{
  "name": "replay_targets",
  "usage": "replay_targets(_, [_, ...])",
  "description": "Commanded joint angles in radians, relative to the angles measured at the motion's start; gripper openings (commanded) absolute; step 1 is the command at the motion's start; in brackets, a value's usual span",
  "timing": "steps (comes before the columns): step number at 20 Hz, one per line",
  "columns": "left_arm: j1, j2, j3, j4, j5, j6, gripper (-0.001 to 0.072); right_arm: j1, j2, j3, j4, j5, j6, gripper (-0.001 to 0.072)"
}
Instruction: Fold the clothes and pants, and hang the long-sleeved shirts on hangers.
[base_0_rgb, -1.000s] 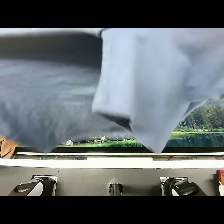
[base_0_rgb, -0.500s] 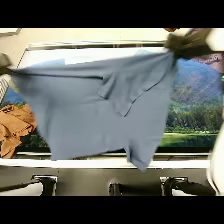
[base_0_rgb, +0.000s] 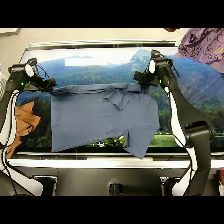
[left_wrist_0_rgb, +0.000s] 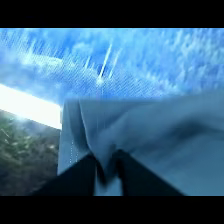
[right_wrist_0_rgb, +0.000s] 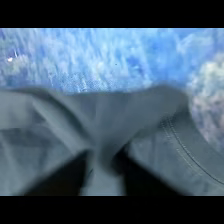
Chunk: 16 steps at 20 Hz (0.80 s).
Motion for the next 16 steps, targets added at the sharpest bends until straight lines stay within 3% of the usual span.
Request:
replay_targets(1, [0.027,0.016,0.000,0.043,-0.040,-0.006,0.0426,-0.060,0.014,0.001,0.192,0.004,-0.140,0.0369])
replay_targets(2, [0.045,0.044,0.000,0.063,-0.084,0.023,0.0600,-0.102,0.044,0.001,0.283,0.039,-0.230,0.0370])
replay_targets(5, [0.152,0.143,-0.008,-0.105,-0.175,0.069,0.0612,-0.241,0.145,0.000,0.398,0.230,-0.475,0.0330])
replay_targets(7, [0.222,0.241,-0.080,-0.234,-0.184,0.175,0.0611,-0.339,0.205,-0.025,0.425,0.391,-0.611,0.0296])
replay_targets(8, [0.246,0.300,-0.149,-0.249,-0.179,0.193,0.0611,-0.414,0.246,-0.092,0.546,0.389,-0.636,0.0296])
replay_targets(10, [0.285,0.425,-0.334,-0.248,-0.164,0.195,0.0611,-0.529,0.325,-0.280,0.636,0.397,-0.692,0.0332])
replay_targets(12, [0.310,0.537,-0.520,-0.245,-0.157,0.195,0.0611,-0.620,0.400,-0.509,0.664,0.362,-0.719,0.0457])
replay_targets(16, [0.315,0.632,-0.723,-0.223,-0.173,0.195,0.0611,-0.672,0.453,-0.851,0.724,0.298,-0.803,0.0460])
